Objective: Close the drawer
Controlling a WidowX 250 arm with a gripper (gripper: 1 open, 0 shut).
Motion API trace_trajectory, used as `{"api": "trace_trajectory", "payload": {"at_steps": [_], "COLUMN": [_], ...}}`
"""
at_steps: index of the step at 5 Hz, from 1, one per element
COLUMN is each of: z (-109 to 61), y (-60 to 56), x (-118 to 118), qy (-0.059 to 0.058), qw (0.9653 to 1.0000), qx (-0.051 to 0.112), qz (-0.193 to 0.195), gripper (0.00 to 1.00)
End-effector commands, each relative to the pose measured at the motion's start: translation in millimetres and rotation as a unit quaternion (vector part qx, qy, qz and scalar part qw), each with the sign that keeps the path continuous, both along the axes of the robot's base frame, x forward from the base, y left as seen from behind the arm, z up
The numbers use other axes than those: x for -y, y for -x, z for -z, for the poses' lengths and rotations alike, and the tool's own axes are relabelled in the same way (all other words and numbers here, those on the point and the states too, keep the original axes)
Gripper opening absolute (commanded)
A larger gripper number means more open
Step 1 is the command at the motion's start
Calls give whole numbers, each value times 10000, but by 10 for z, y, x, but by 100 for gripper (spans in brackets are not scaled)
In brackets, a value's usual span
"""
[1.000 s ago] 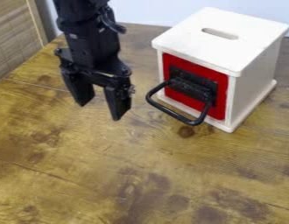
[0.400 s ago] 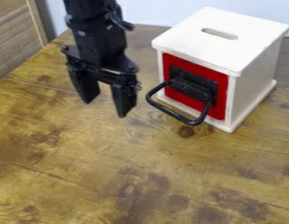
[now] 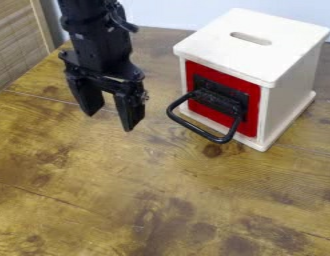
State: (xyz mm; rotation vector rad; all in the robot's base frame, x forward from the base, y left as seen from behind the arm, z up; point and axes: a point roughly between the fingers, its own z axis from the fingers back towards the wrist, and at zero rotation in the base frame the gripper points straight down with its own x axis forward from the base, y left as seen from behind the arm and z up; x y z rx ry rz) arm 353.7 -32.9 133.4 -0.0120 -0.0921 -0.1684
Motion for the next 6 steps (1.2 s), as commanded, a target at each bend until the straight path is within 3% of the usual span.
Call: {"api": "trace_trajectory", "payload": {"at_steps": [1, 2, 4, 5, 6], "z": [-156, -108, -209, -244, -280], "y": [-91, -88, -88, -88, -24], "x": [-30, 10, 258, 236, 134], "qy": [-19, -9, 13, 34, 33], "qw": [9988, 9989, 9992, 9992, 9986], "qx": [370, 280, 366, 404, 460], "qz": [-316, -380, -148, -53, -255], "gripper": [100, 100, 100, 100, 100]}}
